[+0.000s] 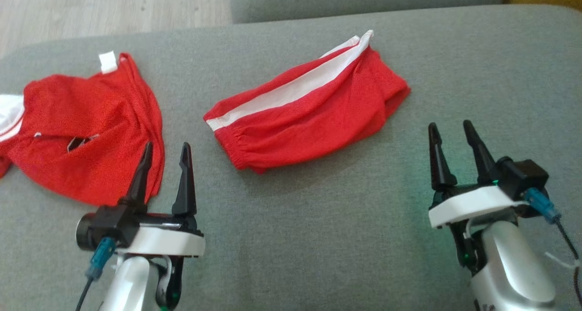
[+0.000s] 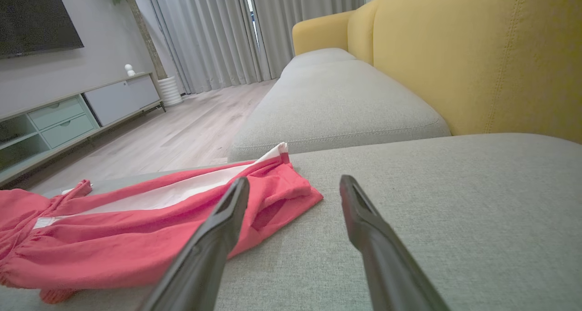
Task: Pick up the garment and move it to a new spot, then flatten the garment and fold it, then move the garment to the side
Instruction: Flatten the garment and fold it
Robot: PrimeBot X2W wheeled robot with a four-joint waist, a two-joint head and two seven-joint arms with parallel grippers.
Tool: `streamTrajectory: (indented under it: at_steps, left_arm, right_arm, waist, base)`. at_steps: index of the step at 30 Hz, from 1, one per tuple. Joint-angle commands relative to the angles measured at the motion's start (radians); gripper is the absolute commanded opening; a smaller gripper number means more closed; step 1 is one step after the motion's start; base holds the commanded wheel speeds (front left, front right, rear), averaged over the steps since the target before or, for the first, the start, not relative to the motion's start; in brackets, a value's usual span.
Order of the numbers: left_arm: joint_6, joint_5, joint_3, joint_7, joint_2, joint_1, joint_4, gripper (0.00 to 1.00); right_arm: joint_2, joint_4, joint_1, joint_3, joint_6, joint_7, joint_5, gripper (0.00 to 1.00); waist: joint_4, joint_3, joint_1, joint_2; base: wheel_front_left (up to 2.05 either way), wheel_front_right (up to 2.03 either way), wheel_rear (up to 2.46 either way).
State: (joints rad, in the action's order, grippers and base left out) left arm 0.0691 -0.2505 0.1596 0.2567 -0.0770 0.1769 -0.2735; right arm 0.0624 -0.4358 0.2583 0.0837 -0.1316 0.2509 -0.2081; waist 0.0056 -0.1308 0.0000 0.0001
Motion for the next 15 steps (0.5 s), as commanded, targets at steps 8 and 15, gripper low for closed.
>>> streamTrajectory:
  at_steps: [8, 15]
  left_arm:
    - [0.034, 0.033, -0.025, 0.005, 0.016, 0.102, 0.025, 1.0]
    - [0.047, 0.032, 0.001, 0.005, 0.024, 0.151, 0.007, 1.0]
  right_arm:
    - [-0.012, -0.056, 0.176, -0.084, 0.001, -0.153, -0.116, 1.0]
    - [-0.012, -0.277, 0.367, -0.22, 0.001, -0.257, -0.237, 1.0]
  waist:
    - [0.093, -0.121, 0.0, -0.0001]
    - [0.167, -0.181, 0.0, -0.0001]
  base:
    - [0.0, 0.0, 0.0]
    - [0.0, 0.0, 0.0]
